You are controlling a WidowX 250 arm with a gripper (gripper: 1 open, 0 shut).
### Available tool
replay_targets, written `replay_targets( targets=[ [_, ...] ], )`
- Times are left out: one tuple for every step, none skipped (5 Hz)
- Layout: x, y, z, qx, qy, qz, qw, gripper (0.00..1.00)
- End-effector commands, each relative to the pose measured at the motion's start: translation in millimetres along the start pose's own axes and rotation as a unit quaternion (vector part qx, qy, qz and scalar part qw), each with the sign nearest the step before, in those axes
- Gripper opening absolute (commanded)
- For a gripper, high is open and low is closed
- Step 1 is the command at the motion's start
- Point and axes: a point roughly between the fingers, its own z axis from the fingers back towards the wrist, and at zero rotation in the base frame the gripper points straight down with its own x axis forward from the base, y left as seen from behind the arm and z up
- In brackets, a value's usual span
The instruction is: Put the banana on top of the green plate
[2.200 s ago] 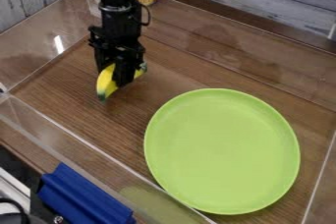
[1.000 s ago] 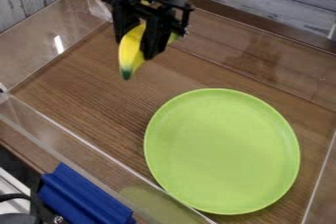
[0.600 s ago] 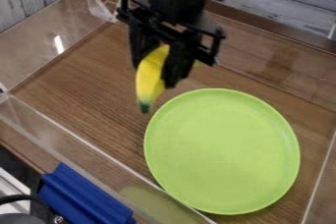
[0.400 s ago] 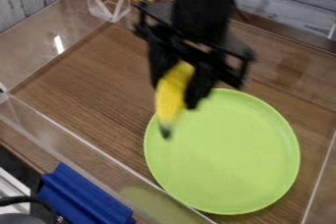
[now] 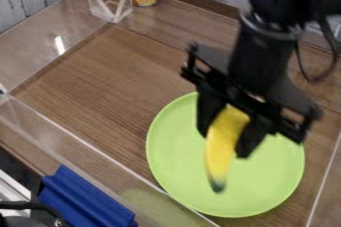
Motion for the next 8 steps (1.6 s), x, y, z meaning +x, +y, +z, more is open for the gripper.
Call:
replay_targets(
  targets=[
    [1.2, -8.6, -11.4, -0.002, -0.014, 0.001, 0.9999, 0.00],
    [8.2, -3.6, -22.0, -0.002, -0.020, 0.006, 0.9998, 0.00],
    [12.0, 2.6, -29.7, -0.003, -0.027, 0.012, 0.9996, 0.00],
    [14.4, 4.0, -29.2, -0.006, -0.031, 0.018, 0.9993, 1.00],
    [18.0, 11.1, -26.9, -0.010, -0.033, 0.026, 0.9991, 1.00],
    [23.3, 16.8, -28.4, -0.013, -0.037, 0.023, 0.9990, 1.00],
    [29.3, 19.3, -30.9, -0.015, -0.042, 0.021, 0.9988, 1.00],
    [33.6, 20.8, -32.8, -0.017, -0.045, 0.018, 0.9987, 1.00]
  ],
)
